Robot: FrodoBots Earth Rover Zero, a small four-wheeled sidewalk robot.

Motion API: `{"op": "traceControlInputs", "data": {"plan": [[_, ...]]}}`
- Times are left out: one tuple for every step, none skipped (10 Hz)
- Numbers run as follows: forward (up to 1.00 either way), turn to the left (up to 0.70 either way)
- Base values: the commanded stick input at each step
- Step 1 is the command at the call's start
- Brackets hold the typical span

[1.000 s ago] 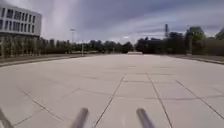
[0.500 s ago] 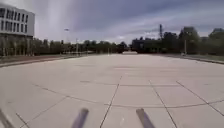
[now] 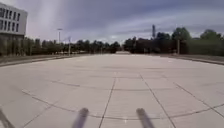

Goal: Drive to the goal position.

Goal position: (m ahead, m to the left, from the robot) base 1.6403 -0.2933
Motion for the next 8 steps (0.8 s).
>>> {"op": "traceControlInputs", "data": {"plan": [[0.0,0.0],[0.0,0.0],[0.0,0.0],[0.0,0.0],[0.0,0.0],[0.0,0.0],[0.07,0.0],[0.32,0.0]]}}
